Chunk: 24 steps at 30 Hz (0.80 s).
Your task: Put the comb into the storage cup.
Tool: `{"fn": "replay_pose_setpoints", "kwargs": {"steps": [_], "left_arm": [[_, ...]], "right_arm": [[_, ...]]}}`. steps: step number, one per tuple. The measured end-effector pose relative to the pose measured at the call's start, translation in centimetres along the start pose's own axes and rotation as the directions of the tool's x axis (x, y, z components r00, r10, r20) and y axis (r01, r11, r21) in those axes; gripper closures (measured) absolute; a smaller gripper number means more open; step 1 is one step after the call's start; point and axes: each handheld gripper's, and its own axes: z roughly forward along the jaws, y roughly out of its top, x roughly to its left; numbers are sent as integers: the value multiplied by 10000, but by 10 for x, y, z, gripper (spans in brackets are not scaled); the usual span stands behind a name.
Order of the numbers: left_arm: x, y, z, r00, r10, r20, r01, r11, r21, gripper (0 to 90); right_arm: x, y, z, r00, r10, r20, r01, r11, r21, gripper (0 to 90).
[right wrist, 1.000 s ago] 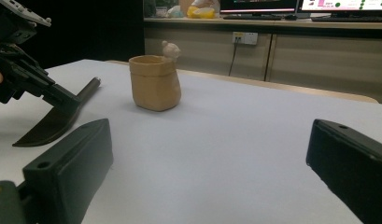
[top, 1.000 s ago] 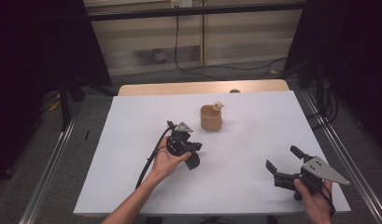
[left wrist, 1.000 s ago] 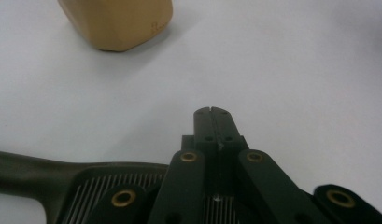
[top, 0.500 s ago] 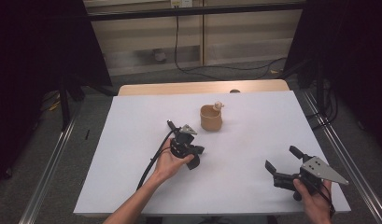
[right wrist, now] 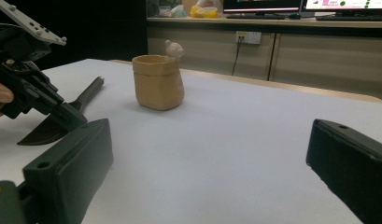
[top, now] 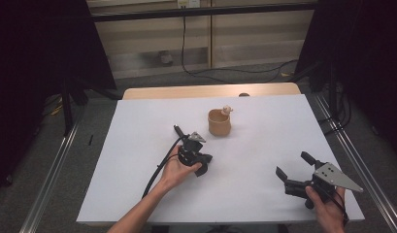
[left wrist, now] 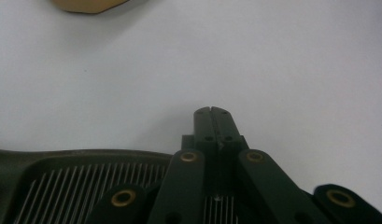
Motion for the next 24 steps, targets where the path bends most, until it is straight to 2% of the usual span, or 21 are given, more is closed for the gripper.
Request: {"fn": "replay_pose_setpoints", "kwargs": {"steps": [14,20,24], "left_arm": [[-4,1,0,9997,66,-241,-62,9999,135,900],[-2,1,0,9999,40,-160,-37,9999,145,900],[-6,2,0,9988,293,-386,-284,9993,226,900]], "right_arm": [[0,0,0,10000,-40,19,40,10000,39,0],[0,0,-1,10000,-76,-19,76,10000,42,0],[1,0,-1,10000,-28,-14,29,10000,36,0]]}}
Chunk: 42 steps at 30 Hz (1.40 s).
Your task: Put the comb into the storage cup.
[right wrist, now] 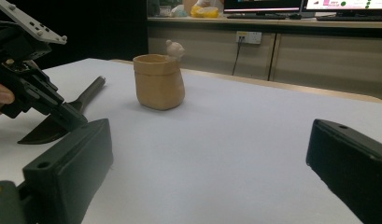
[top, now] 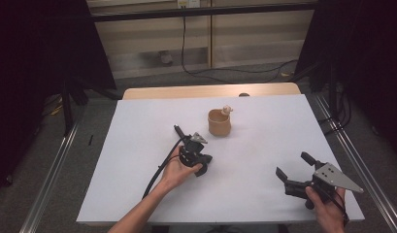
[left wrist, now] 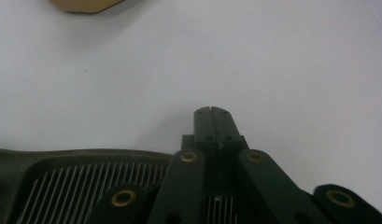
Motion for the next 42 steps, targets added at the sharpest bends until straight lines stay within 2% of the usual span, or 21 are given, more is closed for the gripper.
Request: {"fn": "replay_pose_setpoints", "kwargs": {"steps": [13,19,22,28,30,38,42], "left_arm": [[3,-1,0,9989,-418,209,419,9991,-56,900],[3,-1,-1,9996,-202,202,202,9998,21,900],[0,-2,-2,10000,-56,59,55,10000,57,900],[0,-4,-4,10000,-85,12,85,10000,33,900],[-2,-5,-4,10000,53,-80,-53,10000,-6,900],[2,-7,-7,9996,-251,140,251,9997,30,900],[6,-10,-8,9982,-449,395,451,9990,-48,900]], "right_arm": [[0,0,-1,10000,4,-75,-5,10000,-66,0],[0,0,-1,10000,20,-79,-21,10000,-88,0],[0,0,-1,10000,3,-81,-4,10000,-61,0],[0,0,-1,10000,-21,-67,20,10000,-58,0],[0,0,-1,10000,-14,-93,13,10000,-54,0],[1,0,-2,9999,-35,-109,35,10000,-25,0],[0,0,-2,9999,-17,-140,17,10000,-53,0]]}}
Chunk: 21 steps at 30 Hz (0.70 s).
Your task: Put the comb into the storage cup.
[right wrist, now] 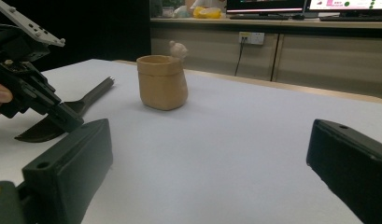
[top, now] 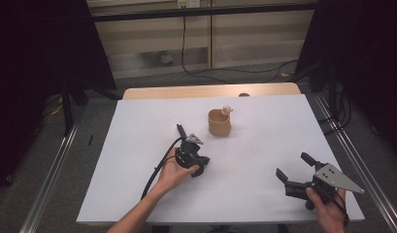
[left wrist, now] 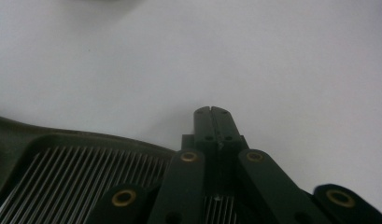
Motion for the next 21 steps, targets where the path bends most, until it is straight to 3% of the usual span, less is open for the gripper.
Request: {"fn": "replay_pose_setpoints", "kwargs": {"steps": [21], "left_arm": [[4,-7,-8,9992,-392,74,392,9992,49,900]], "right_arm": [[1,0,0,10000,-72,-17,72,10000,0,0]]}}
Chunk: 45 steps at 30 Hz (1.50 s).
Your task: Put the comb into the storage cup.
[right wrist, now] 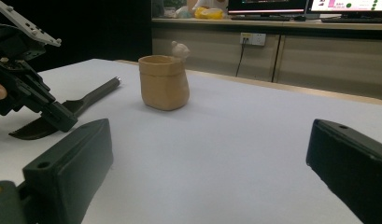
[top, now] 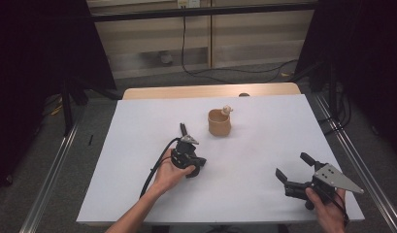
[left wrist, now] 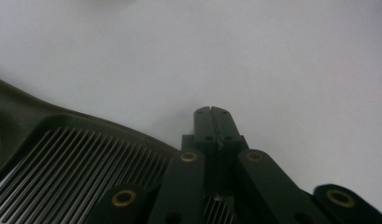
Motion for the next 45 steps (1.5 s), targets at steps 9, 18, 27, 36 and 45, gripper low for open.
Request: {"fn": "replay_pose_setpoints", "kwargs": {"steps": [9,18,27,36,45], "left_arm": [[2,-2,-2,10000,22,30,-22,10000,18,900],[6,-4,-4,9998,-43,177,43,10000,24,900],[8,-5,-6,9997,-104,224,103,9999,37,900],[9,-7,-9,9997,-119,222,116,9999,124,900],[12,-9,-12,9994,-180,287,176,9997,163,900]], "right_arm": [[0,0,1,10000,21,11,-21,10000,7,0],[0,0,1,10000,-11,-22,11,10000,9,0],[0,0,0,10000,16,-31,-16,10000,29,0],[0,0,-1,10000,10,-21,-10,10000,40,0],[0,0,-1,10000,0,-11,0,10000,32,0]]}}
